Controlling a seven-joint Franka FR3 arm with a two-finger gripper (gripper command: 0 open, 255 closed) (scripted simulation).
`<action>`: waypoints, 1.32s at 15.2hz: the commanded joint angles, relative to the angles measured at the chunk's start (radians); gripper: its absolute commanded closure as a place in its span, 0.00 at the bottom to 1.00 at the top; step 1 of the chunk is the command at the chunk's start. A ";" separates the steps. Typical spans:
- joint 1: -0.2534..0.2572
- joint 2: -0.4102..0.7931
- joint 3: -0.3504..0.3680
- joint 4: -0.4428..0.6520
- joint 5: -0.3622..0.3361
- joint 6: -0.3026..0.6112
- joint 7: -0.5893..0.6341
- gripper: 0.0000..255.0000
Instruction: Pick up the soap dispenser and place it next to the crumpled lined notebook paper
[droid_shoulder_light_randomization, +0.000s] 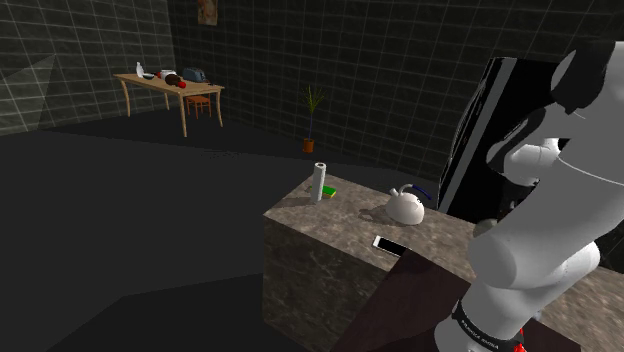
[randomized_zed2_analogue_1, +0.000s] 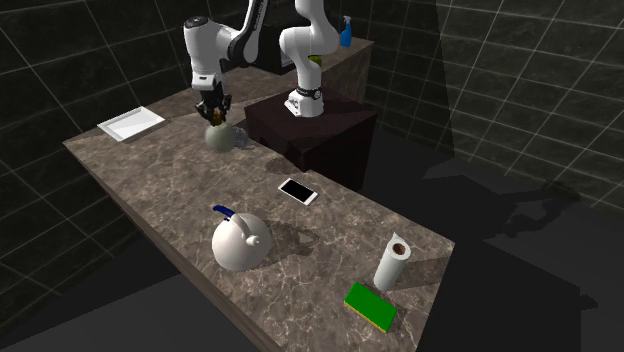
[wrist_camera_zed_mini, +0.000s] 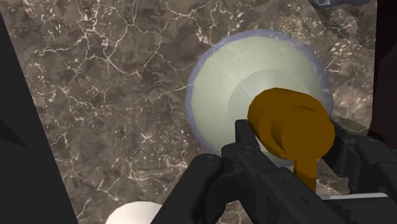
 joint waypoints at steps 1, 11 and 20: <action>0.004 0.035 -0.003 -0.006 0.039 0.031 -0.027 1.00; -0.040 0.216 0.065 -0.025 0.286 0.173 -0.195 1.00; -0.155 0.360 0.216 -0.014 0.491 0.275 -0.336 1.00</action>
